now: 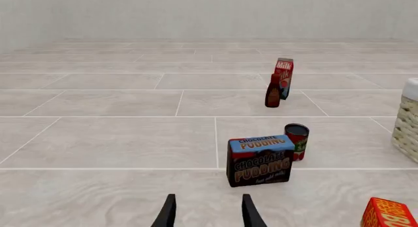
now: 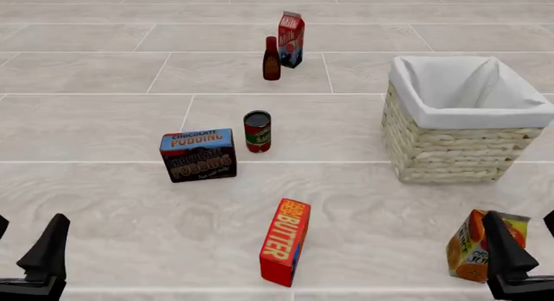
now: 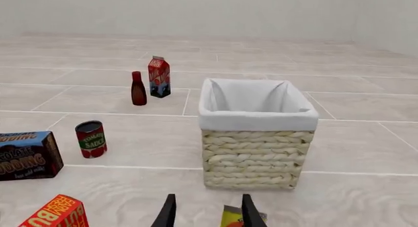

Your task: Pick the tomato sauce and place it in the basket.

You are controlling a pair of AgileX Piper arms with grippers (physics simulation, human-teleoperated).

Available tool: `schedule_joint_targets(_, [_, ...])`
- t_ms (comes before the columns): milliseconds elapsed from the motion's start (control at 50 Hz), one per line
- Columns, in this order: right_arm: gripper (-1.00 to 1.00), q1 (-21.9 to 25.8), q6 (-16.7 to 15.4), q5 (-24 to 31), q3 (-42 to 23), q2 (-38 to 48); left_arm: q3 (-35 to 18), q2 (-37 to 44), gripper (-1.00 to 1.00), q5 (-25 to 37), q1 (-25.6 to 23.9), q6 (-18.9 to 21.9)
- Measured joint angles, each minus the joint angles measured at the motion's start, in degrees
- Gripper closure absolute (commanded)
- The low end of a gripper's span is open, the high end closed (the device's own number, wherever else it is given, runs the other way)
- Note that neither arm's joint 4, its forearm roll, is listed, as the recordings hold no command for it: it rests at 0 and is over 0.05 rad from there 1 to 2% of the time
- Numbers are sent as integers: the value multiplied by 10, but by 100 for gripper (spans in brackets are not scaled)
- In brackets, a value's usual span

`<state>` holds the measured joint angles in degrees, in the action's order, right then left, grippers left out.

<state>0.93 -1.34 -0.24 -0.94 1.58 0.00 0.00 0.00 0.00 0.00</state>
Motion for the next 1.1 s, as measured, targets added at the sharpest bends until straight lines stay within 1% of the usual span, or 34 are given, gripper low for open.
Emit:
schedule_joint_targets(180, [-100,12,-11,-35,-34,69,0,0,-100,0,0,0])
schedule_joint_targets(460, [-100,30,-17,-118,-77,222,0,0,-100,0,0,0])
schedule_joint_targets(840, [-100,60,-24,-195,-138,391,0,0,-100,0,0,0])
schedule_joint_targets(1100, [-100,92,-27,-246,-186,509,0,0,-100,0,0,0])
